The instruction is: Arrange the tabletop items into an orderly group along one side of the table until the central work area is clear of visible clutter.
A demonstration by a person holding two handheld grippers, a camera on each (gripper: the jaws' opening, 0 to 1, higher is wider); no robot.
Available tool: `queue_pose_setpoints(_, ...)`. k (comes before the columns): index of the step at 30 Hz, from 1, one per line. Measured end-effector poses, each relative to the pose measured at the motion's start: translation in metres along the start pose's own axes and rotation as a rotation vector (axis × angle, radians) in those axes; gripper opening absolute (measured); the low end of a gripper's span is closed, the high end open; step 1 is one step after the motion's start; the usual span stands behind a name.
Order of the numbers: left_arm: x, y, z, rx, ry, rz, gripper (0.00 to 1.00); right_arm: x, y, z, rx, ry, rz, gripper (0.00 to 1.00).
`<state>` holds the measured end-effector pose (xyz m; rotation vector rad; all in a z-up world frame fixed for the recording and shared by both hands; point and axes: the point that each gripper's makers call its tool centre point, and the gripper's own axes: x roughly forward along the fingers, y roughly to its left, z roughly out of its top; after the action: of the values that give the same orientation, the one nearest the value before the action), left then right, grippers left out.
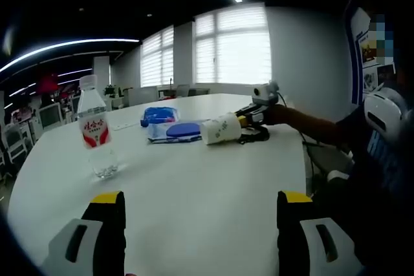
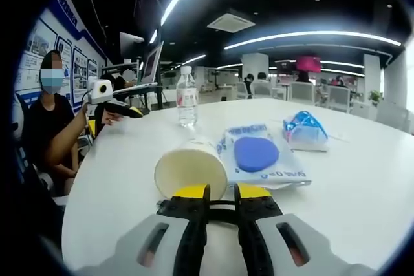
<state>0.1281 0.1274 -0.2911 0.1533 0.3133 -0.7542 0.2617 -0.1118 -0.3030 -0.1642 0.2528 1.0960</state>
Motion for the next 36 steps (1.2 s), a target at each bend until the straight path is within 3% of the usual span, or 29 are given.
queue_pose_setpoints(11,-0.0010,-0.0005,-0.0013,0.000,0.001,0.001,0.97,0.0004,0.0003,-0.0031,-0.008,0.018,0.010,0.02)
queue_pose_setpoints(36,0.0035,-0.0050,-0.0070,-0.008,0.006,-0.014,0.97,0.0069,-0.0018,-0.0010,0.036,0.010,0.019,0.01)
